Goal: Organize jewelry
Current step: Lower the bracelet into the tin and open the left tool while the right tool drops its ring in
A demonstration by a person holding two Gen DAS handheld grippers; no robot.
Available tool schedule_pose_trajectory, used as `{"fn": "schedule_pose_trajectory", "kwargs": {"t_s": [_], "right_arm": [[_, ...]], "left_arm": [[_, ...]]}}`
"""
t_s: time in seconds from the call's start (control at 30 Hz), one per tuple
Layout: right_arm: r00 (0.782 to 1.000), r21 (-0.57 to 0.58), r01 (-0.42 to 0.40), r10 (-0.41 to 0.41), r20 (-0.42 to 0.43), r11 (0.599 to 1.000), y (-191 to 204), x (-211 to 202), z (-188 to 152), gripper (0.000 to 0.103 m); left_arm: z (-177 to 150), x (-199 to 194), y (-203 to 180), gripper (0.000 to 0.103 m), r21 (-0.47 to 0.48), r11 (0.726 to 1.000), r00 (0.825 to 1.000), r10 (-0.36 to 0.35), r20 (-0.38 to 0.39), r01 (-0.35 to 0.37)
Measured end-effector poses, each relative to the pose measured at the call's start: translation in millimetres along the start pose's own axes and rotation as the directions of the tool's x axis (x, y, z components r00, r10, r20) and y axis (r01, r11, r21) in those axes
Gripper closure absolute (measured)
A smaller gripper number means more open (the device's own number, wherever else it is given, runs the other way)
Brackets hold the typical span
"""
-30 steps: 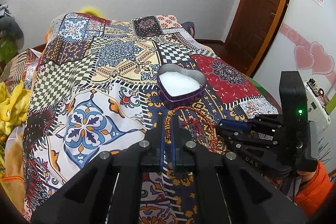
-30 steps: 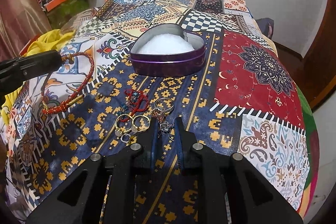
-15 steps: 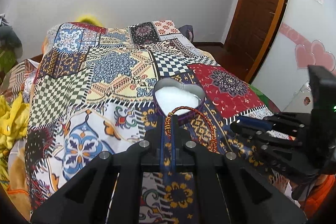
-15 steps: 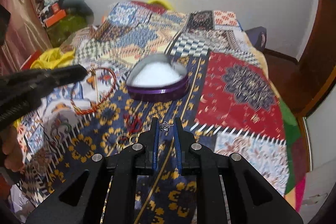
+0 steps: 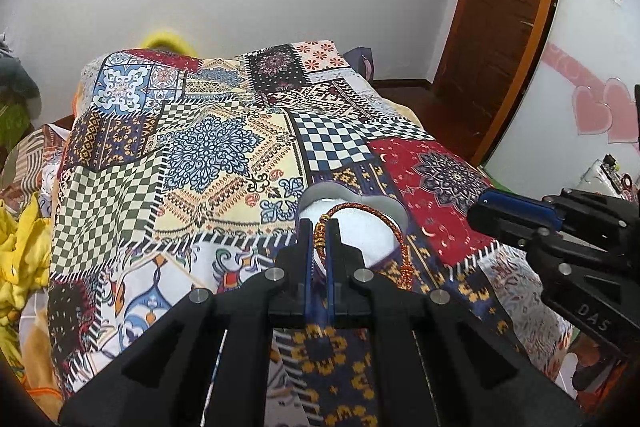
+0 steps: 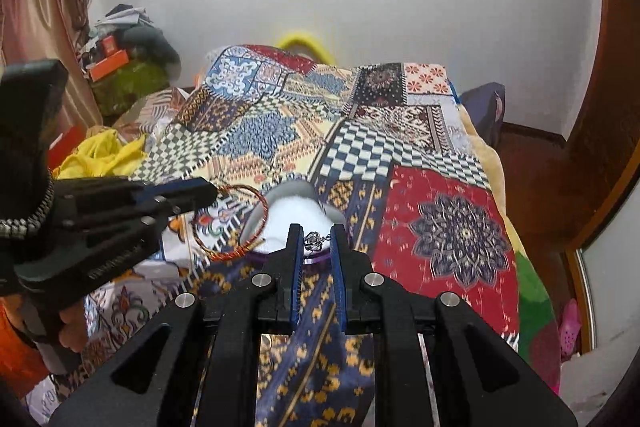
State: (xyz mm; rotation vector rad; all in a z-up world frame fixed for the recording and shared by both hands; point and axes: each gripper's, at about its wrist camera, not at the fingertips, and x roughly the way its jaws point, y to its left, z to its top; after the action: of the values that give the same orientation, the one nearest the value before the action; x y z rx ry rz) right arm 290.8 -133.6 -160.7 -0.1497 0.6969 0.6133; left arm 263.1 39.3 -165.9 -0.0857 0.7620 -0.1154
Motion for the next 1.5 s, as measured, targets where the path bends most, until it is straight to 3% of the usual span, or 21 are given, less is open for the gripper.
{"fn": "schedule_pose_trajectory", "kwargs": {"t_s": [0.33, 0.63, 0.83, 1.1, 1.3, 1.5], "right_arm": [[0.999, 0.008, -0.036, 0.036, -0.002, 0.999, -1, 25, 16, 0.091], [0.989, 0.042, -0.095, 0.099, -0.112, 0.995, -7, 65, 12, 0.091], [0.984, 0.024, -0.084, 0.087, -0.158, 0.996, -7, 77, 4, 0.091], [0.973, 0.05, -0.109, 0.116, -0.197, 0.993, -10, 81, 2, 0.091], [0.977, 0.02, -0.072, 0.074, -0.202, 0.997, -6, 76, 3, 0.091], [0.985, -0.004, -0.03, 0.029, -0.169, 1.0, -1, 57, 7, 0.081]], "left_arm": [[13, 27, 7, 0.099, 0.005, 1.0, 0.999, 0.015, -0.028, -0.015], [14, 59, 11, 0.099, 0.014, 1.0, 0.996, 0.019, -0.09, -0.018], [14, 68, 7, 0.099, 0.041, 0.999, 0.994, 0.013, -0.11, -0.009], [13, 66, 8, 0.099, 0.036, 0.999, 0.994, 0.01, -0.107, -0.006], [12, 50, 7, 0.097, 0.037, 0.999, 0.996, 0.018, -0.092, -0.015], [12, 24, 7, 0.09, 0.04, 0.999, 0.998, 0.027, -0.055, -0.025]]}}
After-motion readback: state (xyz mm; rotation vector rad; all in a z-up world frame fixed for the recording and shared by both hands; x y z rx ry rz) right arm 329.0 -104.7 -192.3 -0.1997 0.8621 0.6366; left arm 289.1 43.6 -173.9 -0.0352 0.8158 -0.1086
